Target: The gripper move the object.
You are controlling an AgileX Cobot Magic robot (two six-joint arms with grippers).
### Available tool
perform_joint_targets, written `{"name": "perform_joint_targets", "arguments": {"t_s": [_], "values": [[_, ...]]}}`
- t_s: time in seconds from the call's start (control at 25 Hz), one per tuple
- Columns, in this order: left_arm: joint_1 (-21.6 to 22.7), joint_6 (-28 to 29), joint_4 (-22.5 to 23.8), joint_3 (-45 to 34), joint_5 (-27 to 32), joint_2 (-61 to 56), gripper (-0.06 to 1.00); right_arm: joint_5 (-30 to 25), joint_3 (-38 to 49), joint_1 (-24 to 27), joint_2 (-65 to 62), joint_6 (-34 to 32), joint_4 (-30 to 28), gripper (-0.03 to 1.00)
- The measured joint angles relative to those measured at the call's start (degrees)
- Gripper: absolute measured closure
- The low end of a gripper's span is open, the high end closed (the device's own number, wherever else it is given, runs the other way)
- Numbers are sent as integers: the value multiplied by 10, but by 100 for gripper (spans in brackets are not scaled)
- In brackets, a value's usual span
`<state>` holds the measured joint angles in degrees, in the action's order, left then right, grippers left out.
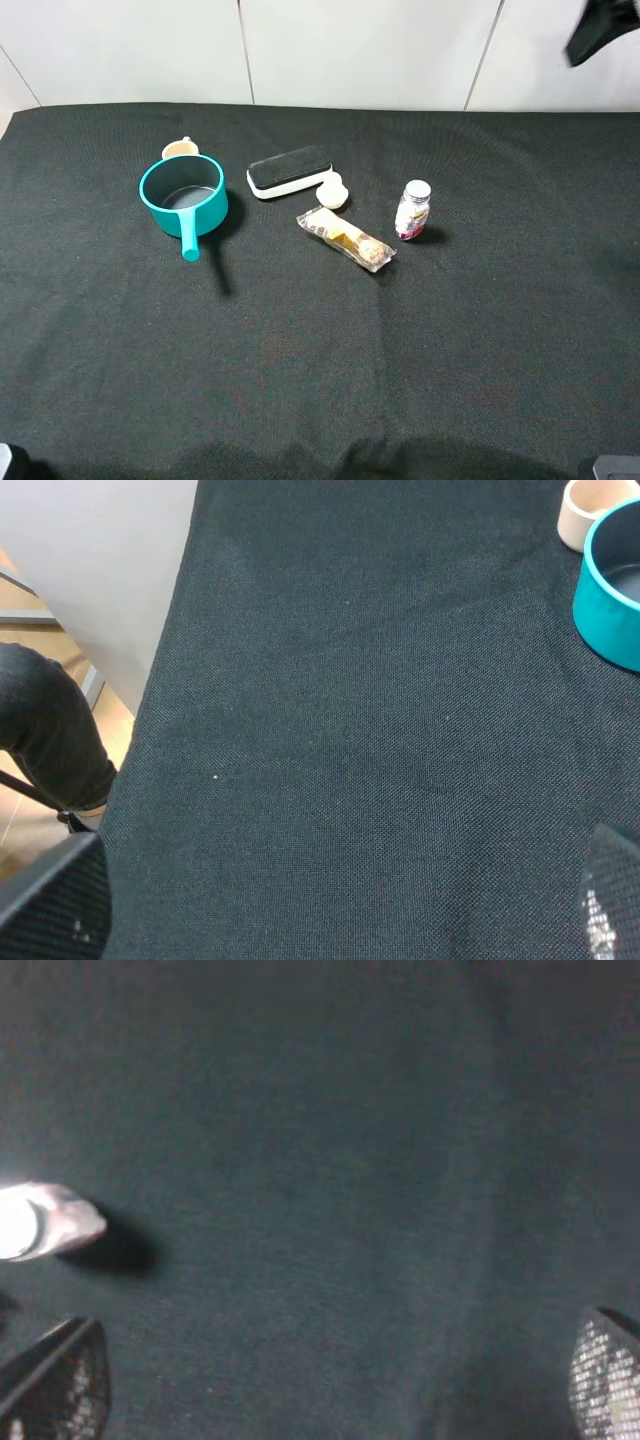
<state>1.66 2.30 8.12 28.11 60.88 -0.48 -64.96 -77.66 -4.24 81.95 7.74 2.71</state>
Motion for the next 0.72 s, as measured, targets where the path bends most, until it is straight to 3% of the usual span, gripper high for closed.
{"name": "perform_joint_targets", "arguments": {"t_s": [0.32, 0.72], "values": [[0, 0, 0, 0, 0, 0, -5, 19, 153, 50, -185, -25, -22, 27], [0, 0, 0, 0, 0, 0, -5, 39, 372, 52, -466, -48, -40, 27]]}}
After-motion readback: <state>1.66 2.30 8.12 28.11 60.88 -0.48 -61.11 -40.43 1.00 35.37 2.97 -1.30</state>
